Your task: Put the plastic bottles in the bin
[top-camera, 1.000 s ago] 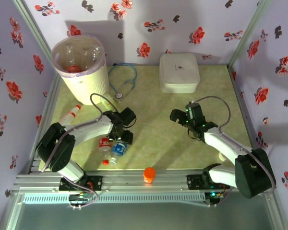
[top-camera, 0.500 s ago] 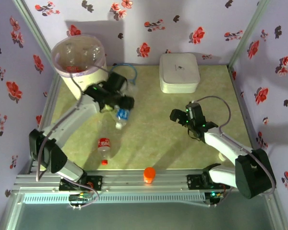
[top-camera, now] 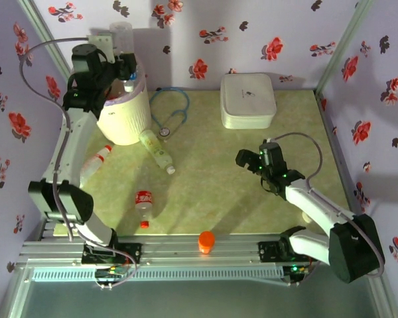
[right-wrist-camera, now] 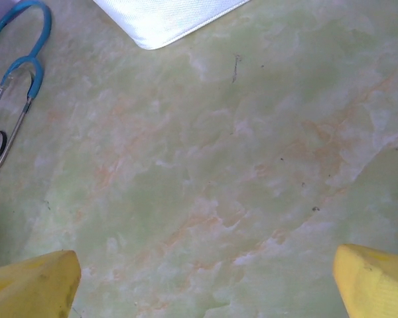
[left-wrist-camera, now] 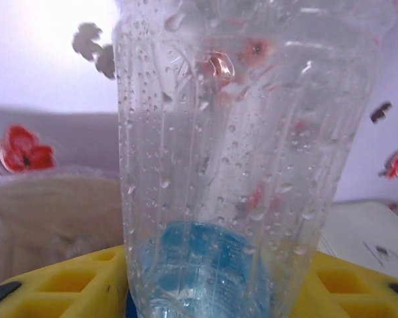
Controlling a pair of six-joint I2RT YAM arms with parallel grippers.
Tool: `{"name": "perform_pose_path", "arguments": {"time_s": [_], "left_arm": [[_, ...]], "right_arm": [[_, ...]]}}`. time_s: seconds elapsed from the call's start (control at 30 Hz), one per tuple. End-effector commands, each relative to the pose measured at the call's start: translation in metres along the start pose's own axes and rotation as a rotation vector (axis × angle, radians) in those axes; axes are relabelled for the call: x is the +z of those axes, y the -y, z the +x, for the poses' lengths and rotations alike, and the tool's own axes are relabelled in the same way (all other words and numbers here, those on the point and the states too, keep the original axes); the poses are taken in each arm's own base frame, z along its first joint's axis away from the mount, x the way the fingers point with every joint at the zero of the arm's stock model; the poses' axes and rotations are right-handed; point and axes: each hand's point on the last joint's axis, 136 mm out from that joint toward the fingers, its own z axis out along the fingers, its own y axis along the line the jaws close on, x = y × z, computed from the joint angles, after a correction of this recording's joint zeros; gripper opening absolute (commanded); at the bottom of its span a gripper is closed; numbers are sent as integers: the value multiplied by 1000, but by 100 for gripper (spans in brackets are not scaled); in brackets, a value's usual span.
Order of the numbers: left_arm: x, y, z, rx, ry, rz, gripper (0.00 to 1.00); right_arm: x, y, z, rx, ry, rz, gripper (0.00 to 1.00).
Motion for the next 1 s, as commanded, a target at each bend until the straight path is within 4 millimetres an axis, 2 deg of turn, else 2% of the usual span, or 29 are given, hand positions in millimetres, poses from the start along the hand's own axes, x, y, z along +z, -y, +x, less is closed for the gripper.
{"name": "perform_pose_path", "arguments": {"time_s": [0.0, 0.1, 0.2, 0.27, 0.5, 0.63, 0.77, 0.83, 0.87, 0.93, 0.97], "left_arm": [[-3, -10, -55, -52, 191, 72, 51], [0, -34, -58, -44, 193, 30, 50], [8, -60, -47, 14, 134, -60, 50], [15, -70, -34, 43, 82, -85, 50], [51, -87, 47, 61, -164, -81, 53], [61, -92, 96, 69, -294, -64, 53], [63, -97, 136, 88, -412, -58, 62], [61, -99, 142, 87, -431, -62, 74], [59, -97, 138, 83, -419, -63, 82], [53, -93, 122, 81, -366, -63, 96], [49, -91, 109, 84, -332, -64, 99]], "right_arm": [[1, 9, 8, 19, -11, 19, 98], [2, 12, 10, 15, -15, 26, 98], [4, 12, 11, 8, -21, 27, 98], [5, 12, 12, 7, -24, 27, 98], [11, 8, 14, 19, -41, 7, 98], [8, 11, 14, 8, -39, 21, 98], [7, 14, 16, 0, -40, 32, 99], [7, 14, 17, 1, -42, 32, 99], [8, 14, 16, 2, -43, 32, 99], [8, 13, 16, 3, -43, 31, 99], [8, 13, 15, 6, -43, 30, 98]]}}
